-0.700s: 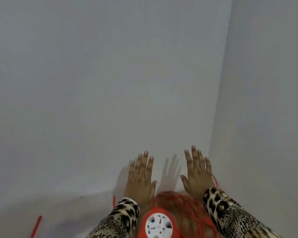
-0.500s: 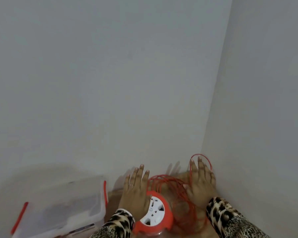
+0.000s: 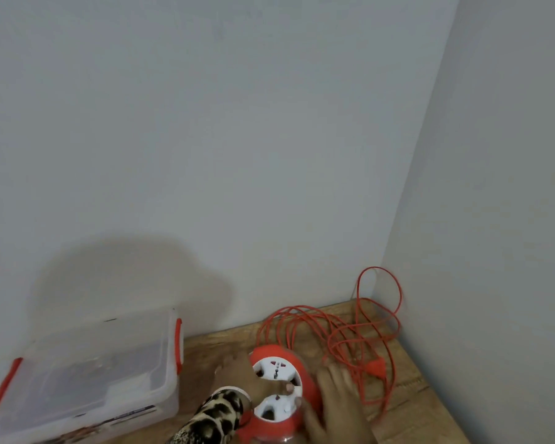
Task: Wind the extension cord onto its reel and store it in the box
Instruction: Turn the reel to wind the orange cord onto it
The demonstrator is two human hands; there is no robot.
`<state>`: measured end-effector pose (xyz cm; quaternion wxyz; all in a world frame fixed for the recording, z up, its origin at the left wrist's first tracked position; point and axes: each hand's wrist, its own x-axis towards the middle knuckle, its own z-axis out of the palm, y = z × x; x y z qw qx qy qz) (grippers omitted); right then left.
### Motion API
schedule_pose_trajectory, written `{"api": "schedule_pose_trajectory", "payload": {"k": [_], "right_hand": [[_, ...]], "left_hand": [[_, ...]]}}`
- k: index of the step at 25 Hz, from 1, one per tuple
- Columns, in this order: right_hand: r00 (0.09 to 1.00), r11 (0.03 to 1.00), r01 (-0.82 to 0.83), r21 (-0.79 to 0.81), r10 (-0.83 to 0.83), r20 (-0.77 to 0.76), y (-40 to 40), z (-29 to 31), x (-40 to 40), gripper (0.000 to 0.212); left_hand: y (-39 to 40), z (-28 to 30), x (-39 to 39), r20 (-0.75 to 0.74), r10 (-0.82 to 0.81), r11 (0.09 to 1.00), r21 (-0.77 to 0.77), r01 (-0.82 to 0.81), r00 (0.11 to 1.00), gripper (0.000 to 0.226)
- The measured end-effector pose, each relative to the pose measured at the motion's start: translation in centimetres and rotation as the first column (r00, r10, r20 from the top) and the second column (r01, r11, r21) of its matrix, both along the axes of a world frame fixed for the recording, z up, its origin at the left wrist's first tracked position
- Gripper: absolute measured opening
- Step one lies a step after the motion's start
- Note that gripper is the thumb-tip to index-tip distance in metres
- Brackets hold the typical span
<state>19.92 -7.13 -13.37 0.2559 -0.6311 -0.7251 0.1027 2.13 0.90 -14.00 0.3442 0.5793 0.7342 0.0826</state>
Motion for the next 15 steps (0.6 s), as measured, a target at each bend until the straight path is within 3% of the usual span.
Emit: {"api": "schedule_pose_trajectory", "payload": {"k": [3,5,9,13,15], "right_hand": [[0.982,0.971,0.001,-0.240,-0.047,-0.185,-1.2,-0.6,-0.4,0.079],[0.947,0.951,0.018,-0.310,-0.116,-0.300,-1.6,-0.1,-0.3,0.083],[0.669,0.887,-0.086,-0.453,-0.286,-0.686,-1.9,2.5,1.3,0.065],[0.540,0.892,-0.028,-0.452,-0.367,-0.758,-1.5,5.0,4.5,0.055],[0.501,0.930,0.058,-0.363,-0.342,-0.795,-0.9,6.6,6.7,0.047]], "left_hand": [[-1.3,-1.0,-1.3,0.394,0.143,0.989,-0.031,-0.142,0.908,0.099],[-2.4,-0.9,-1.8,0.543,0.164,0.986,-0.054,-0.161,0.823,0.087],[-3.8,1.5,-0.7,0.668,0.102,0.994,-0.037,-0.104,0.737,0.080],[-3.5,4.6,1.6,0.774,-0.003,0.989,0.095,-0.111,0.633,0.054],[-2.9,5.5,3.4,0.753,-0.064,0.977,0.182,-0.115,0.655,0.038]]}}
